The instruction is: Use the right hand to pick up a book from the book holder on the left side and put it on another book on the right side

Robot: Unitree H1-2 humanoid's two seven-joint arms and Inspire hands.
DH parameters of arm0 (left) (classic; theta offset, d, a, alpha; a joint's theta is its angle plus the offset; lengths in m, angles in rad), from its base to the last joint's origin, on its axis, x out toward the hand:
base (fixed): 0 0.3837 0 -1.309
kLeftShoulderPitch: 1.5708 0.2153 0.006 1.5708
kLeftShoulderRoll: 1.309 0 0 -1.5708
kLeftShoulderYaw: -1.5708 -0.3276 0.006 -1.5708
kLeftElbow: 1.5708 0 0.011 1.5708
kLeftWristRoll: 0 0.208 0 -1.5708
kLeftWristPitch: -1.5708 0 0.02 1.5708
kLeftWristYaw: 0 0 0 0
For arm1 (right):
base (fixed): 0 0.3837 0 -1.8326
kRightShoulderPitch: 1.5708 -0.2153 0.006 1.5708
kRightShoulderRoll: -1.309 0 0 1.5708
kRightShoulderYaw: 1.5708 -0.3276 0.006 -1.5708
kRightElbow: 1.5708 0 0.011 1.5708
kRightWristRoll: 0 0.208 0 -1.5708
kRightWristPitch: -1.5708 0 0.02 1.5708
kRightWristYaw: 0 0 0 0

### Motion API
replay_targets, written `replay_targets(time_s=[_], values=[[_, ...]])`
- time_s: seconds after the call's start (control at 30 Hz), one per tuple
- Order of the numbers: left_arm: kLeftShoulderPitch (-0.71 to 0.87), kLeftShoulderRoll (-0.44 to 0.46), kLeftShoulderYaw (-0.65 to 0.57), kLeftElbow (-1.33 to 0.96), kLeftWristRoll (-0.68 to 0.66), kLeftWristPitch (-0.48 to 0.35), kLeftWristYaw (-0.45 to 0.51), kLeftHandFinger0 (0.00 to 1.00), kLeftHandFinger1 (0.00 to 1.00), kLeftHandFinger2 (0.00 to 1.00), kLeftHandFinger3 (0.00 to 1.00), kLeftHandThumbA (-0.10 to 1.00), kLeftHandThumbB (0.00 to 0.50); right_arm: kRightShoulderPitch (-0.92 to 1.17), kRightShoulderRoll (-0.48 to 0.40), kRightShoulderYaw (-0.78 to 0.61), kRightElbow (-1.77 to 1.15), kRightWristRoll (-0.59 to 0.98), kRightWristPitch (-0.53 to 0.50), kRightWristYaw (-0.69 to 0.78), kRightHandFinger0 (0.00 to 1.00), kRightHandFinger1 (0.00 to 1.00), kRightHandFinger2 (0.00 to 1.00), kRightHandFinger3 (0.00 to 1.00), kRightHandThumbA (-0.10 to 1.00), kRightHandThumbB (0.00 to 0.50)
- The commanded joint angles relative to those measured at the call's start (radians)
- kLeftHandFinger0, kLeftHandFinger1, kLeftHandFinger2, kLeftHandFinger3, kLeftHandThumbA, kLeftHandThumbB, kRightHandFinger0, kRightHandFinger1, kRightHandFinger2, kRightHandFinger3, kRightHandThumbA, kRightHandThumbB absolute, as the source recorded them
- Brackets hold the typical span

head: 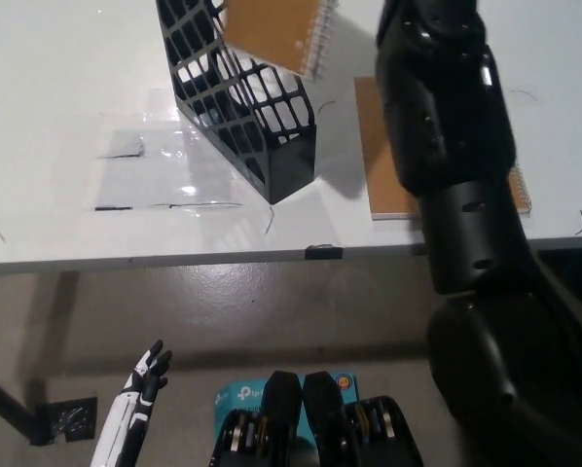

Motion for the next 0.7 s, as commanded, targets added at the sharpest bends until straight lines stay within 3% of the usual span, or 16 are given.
replay_targets(time_s=[0.0,0.17,0.4,0.43,0.5,0.67], values=[[-0.011,0.017,0.0,-0.02,-0.008,-0.05,-0.009,1.0,1.0,1.0,1.0,1.0,0.111,-0.215,-0.016,-0.319,-0.134,0.579,0.235,0.056,0.0,0.23,0.75,1.0,-0.1,0.022],[-0.013,0.017,0.002,-0.012,-0.008,-0.055,-0.007,1.0,1.0,1.0,1.0,1.0,0.108,-0.192,-0.086,-0.34,-0.138,0.758,0.235,0.045,0.0,0.22,0.75,1.0,-0.1,0.003],[-0.009,0.025,0.01,0.009,-0.011,-0.073,-0.003,1.0,1.0,1.0,1.0,1.0,0.094,-0.12,-0.232,-0.253,-0.199,0.914,0.235,0.005,0.0,0.24,0.79,1.0,-0.1,0.054],[-0.008,0.026,0.01,0.011,-0.004,-0.079,0.001,1.0,1.0,1.0,1.0,1.0,0.083,-0.112,-0.25,-0.245,-0.203,0.933,0.235,-0.002,0.0,0.24,0.79,0.95,-0.1,0.056],[-0.006,0.025,0.009,0.015,-0.002,-0.088,0.003,1.0,1.0,1.0,1.0,1.0,0.086,-0.102,-0.276,-0.237,-0.208,0.952,0.235,-0.012,0.0,0.29,0.79,1.0,-0.1,0.06],[0.007,0.022,0.007,0.017,-0.007,-0.08,-0.001,1.0,1.0,1.0,1.0,1.0,0.111,-0.083,-0.352,-0.209,-0.197,1.006,0.235,-0.017,0.0,0.32,0.8,1.0,-0.1,0.027]])
